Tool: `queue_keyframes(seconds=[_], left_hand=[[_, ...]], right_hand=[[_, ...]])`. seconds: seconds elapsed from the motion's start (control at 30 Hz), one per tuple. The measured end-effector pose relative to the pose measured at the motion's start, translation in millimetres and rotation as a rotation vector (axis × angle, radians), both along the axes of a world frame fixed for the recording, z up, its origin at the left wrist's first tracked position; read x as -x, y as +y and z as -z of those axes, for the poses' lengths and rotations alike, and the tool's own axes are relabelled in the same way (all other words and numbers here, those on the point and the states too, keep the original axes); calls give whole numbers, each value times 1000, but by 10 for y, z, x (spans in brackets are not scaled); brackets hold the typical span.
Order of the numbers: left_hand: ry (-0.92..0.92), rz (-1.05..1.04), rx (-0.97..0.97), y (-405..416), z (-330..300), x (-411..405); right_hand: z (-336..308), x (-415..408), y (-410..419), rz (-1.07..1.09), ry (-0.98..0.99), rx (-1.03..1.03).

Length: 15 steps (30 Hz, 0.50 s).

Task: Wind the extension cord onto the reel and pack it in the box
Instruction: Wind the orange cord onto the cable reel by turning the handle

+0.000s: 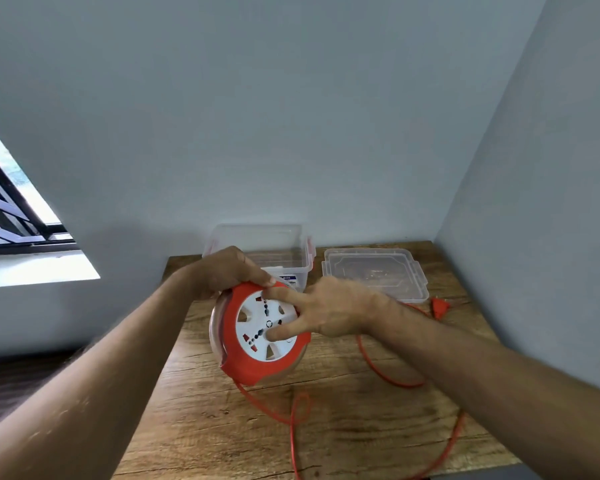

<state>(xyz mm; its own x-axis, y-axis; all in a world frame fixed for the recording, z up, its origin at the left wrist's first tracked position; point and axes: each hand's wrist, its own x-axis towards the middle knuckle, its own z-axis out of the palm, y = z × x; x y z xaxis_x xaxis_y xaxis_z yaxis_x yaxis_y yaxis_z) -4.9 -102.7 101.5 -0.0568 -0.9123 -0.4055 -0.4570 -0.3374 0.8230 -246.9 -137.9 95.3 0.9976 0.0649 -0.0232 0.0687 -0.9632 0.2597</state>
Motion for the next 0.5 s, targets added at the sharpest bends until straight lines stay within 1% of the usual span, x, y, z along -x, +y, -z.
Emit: queue_keyframes(seconds=[0.1, 0.27, 0.37, 0.43, 0.5], left_hand=[[-21, 12, -22, -14, -8, 37], [-108, 85, -61, -44, -12, 82], [-168, 165, -103, -95, -69, 134], [-206, 192, -120, -138, -114, 159], [-230, 190, -98, -187, -138, 174]], right_hand=[[9, -69, 23, -28, 29, 27], [24, -164, 120, -115, 71, 37], [8, -234, 150, -150, 116, 46], [-33, -252, 142, -169, 110, 57], [-41, -260, 111, -175, 105, 91]])
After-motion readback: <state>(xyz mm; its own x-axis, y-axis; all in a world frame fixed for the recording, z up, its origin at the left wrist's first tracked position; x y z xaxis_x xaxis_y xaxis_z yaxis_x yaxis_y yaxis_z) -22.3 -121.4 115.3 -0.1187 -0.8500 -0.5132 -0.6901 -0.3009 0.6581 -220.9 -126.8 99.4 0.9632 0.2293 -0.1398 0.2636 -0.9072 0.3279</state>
